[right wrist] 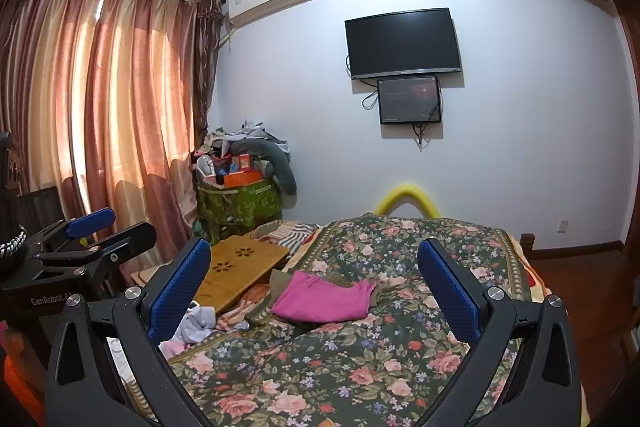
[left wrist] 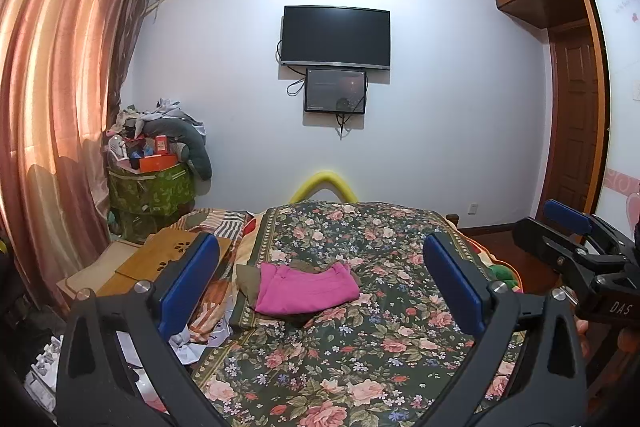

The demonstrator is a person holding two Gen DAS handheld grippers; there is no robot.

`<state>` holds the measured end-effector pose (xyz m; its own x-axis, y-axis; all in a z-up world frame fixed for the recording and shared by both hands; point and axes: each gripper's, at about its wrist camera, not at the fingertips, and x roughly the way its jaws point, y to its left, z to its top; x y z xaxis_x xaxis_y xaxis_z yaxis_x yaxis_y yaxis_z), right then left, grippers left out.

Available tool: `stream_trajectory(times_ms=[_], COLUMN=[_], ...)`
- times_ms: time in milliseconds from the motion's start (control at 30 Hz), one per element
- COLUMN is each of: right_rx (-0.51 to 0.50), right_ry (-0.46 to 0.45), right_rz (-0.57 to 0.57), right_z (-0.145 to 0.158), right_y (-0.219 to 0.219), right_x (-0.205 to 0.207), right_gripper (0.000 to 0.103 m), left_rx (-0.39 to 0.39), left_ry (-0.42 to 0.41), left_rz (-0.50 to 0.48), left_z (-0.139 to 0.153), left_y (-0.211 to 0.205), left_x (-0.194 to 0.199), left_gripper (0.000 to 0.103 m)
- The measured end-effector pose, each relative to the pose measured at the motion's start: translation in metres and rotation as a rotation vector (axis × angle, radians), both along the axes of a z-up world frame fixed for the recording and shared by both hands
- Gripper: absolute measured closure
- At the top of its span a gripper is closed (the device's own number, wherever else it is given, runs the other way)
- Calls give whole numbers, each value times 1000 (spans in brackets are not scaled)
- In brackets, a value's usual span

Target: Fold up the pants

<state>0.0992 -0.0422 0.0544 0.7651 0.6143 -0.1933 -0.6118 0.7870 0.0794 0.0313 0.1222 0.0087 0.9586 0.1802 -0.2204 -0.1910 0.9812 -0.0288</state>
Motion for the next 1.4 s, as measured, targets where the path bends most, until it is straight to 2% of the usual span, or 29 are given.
stream_trajectory(times_ms=[1400], right_rx=[-7], right_ry=[5], right_rz=[-21], right_z=[1], right_y=[0], right_x=[4], right_gripper=[0], left_rx=[3], left_ry=[30], left_rz=[-48], left_z=[-4], left_y=[-3], left_x=[9], left_gripper=[0])
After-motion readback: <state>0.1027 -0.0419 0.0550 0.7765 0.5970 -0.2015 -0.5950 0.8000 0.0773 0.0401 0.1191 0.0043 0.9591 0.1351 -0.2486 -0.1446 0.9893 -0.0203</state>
